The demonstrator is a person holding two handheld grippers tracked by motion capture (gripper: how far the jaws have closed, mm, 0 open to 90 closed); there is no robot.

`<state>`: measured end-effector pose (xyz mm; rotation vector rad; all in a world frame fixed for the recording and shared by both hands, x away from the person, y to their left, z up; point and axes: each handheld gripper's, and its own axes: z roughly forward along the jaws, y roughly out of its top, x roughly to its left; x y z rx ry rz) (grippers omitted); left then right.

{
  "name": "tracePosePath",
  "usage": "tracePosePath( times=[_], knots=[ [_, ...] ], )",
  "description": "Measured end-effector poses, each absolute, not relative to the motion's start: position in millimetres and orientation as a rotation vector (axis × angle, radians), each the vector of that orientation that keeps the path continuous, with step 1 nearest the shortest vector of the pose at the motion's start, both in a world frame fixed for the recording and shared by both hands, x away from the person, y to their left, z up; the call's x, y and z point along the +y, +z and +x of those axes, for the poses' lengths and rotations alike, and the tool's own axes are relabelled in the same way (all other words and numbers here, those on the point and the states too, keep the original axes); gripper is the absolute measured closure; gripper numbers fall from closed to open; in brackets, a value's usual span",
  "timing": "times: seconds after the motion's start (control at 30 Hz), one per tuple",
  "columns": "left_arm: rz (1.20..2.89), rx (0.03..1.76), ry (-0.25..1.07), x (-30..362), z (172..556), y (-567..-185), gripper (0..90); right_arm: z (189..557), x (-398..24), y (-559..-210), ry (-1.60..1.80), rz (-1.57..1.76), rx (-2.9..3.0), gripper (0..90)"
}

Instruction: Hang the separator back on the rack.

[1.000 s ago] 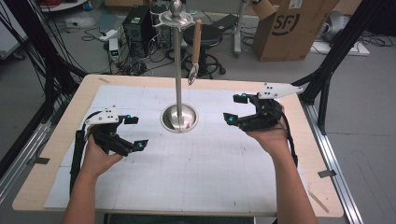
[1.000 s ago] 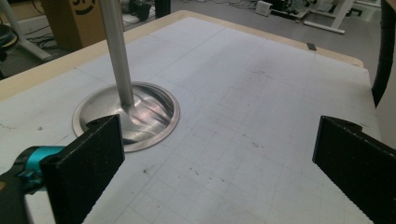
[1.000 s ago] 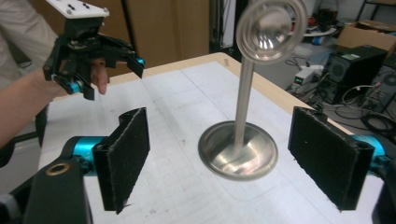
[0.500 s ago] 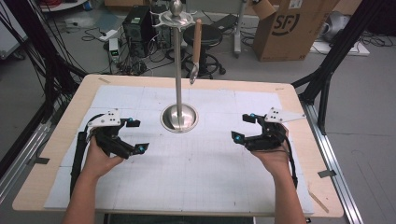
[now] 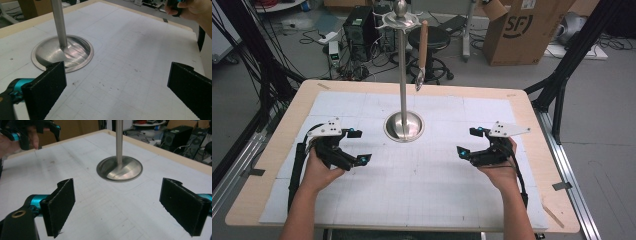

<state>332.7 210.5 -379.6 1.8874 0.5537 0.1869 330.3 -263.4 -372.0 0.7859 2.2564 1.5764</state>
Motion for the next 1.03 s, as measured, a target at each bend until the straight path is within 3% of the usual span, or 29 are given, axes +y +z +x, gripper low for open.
tracePosePath(
  times=[1.03],
  knots=[
    [1.899,0.553,0.194,206.2,329.7,-382.3,2.7,331.8,-263.8,-379.1,1.545,0.807,2.292,12.6]
  ],
)
